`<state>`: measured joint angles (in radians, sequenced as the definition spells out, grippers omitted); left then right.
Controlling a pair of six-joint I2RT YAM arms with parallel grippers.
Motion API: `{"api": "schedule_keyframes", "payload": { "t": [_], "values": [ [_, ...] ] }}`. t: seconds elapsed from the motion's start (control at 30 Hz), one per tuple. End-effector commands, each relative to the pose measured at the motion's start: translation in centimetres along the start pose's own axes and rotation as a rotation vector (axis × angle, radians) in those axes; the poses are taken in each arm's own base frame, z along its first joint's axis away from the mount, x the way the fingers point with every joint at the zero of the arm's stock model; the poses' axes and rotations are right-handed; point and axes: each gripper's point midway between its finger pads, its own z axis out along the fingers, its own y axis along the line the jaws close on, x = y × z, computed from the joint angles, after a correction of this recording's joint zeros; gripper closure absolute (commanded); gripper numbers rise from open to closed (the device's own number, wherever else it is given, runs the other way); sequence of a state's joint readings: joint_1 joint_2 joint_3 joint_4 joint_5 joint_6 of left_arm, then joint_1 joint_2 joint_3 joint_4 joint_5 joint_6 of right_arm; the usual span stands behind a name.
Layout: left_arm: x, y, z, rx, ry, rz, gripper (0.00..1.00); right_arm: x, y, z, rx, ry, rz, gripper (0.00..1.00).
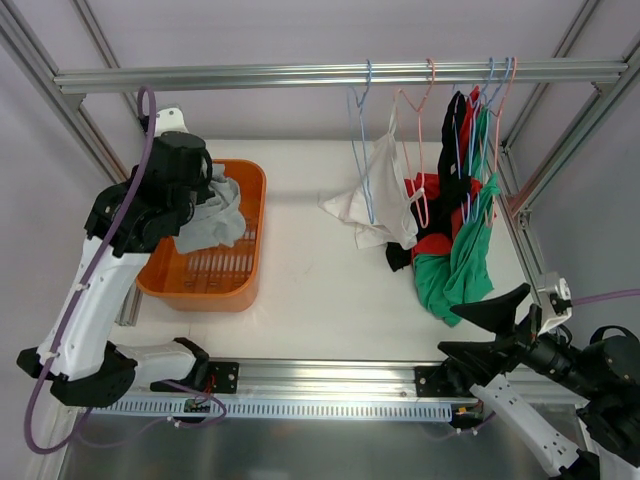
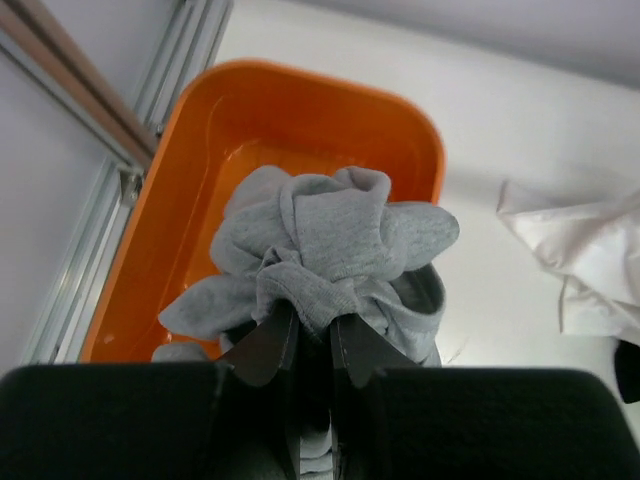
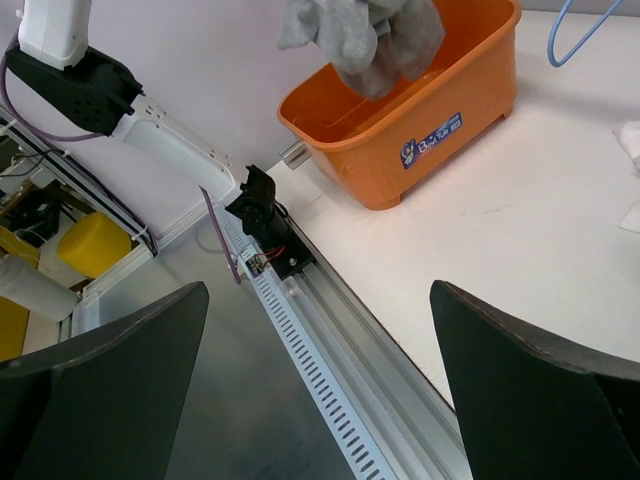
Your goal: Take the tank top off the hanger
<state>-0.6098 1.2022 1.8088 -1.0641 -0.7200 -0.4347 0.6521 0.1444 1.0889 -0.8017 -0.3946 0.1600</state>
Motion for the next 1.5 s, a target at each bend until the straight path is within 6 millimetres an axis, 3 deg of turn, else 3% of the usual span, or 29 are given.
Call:
{"api": "schedule_keyframes", "payload": {
  "t": [0.0, 0.07, 0.1, 0.2, 0.23, 0.3, 0.33, 0.37, 0.43, 0.47, 0.53, 0.57, 0.63, 0.67, 0.7, 0.73, 0.77, 0.83, 1.0, 1.13, 1.2, 1.3, 1.47],
  "values": [
    [2.5, 0.3, 2.4, 0.029, 0.125, 0.007, 1.0, -1.3, -0.4, 1.9, 0.019, -0.003, 0.048, 0.0],
    [3.1, 0.3, 3.6, 0.03, 0.152, 0.01, 1.0, -1.4, -1.1, 2.5, 0.053, 0.008, 0.073, 0.0],
    [3.4, 0.2, 3.9, 0.035, 0.166, 0.017, 0.94, -1.7, -1.7, 3.2, 0.085, 0.021, 0.087, 0.01],
    [4.3, 0.4, 4.8, 0.024, 0.207, 0.015, 0.37, -2.8, -3.9, 3.8, 0.221, 0.019, 0.09, 0.01],
    [4.5, 0.5, 4.7, 0.023, 0.216, 0.003, 0.19, -4.4, -5.3, 4.1, 0.322, 0.001, 0.084, 0.01],
    [4.9, 1.4, 4.2, 0.0, 0.225, -0.013, 0.01, -5.1, -6.7, 3.9, 0.419, 0.035, 0.048, 0.01],
    [4.9, 2.0, 3.5, -0.003, 0.216, -0.023, 0.01, -5.6, -8.4, 4.9, 0.505, 0.068, 0.034, 0.0],
    [5.3, 2.2, 3.1, 0.004, 0.226, -0.018, 0.01, -7.0, -8.2, 4.5, 0.53, 0.072, 0.009, 0.01],
    [6.3, 2.1, 2.1, 0.063, 0.247, 0.015, 0.01, -8.5, -9.7, 4.9, 0.615, 0.102, -0.068, 0.0],
    [7.7, 1.2, 0.7, 0.162, 0.281, 0.017, 0.01, -9.5, -10.4, 5.9, 0.648, 0.129, -0.093, 0.0],
    [8.7, 0.9, -1.4, 0.266, 0.273, 0.008, 0.01, -10.8, -12.0, 6.5, 0.726, 0.155, -0.171, 0.04],
    [10.7, 0.2, -2.0, 0.333, 0.321, 0.011, 0.01, -11.1, -12.4, 7.1, 0.739, 0.177, -0.197, 0.09],
    [11.1, 0.2, -4.2, 0.428, 0.259, -0.014, 0.01, -12.5, -13.6, 9.2, 0.773, 0.222, -0.249, 0.13],
    [13.0, -0.1, -4.5, 0.474, 0.285, -0.014, 0.01, -12.9, -13.9, 9.9, 0.774, 0.24, -0.265, 0.17],
    [13.5, -0.1, -5.1, 0.509, 0.267, -0.016, 0.01, -13.7, -14.4, 11.5, 0.782, 0.253, -0.278, 0.2],
    [13.0, 0.2, -6.7, 0.568, 0.178, -0.036, 0.01, -14.3, -15.2, 11.6, 0.825, 0.254, -0.304, 0.22],
    [14.4, 0.2, -6.7, 0.592, 0.182, -0.029, 0.01, -14.8, -15.6, 12.1, 0.843, 0.255, -0.313, 0.26],
    [14.6, 0.5, -8.6, 0.666, 0.092, -0.043, 0.01, -15.6, -16.5, 14.0, 0.848, 0.259, -0.317, 0.31],
    [16.2, 0.6, -8.8, 0.721, 0.003, -0.042, 0.01, -16.5, -19.3, 16.4, 0.891, 0.267, -0.307, 0.41],
    [16.8, 0.4, -9.1, 0.756, -0.015, -0.055, 0.01, -15.5, -22.0, 17.8, 0.912, 0.309, -0.272, 0.58],
    [16.9, 0.4, -9.1, 0.756, -0.017, -0.058, 0.01, -15.2, -23.1, 18.0, 0.928, 0.325, -0.259, 0.6],
    [17.1, 0.0, -9.3, 0.786, -0.006, -0.06, 0.01, -15.3, -23.8, 18.1, 0.937, 0.321, -0.256, 0.61],
    [17.2, -0.1, -9.1, 0.782, -0.006, -0.071, 0.01, -15.1, -23.9, 19.0, 0.899, 0.301, -0.227, 0.84]
  ]
}}
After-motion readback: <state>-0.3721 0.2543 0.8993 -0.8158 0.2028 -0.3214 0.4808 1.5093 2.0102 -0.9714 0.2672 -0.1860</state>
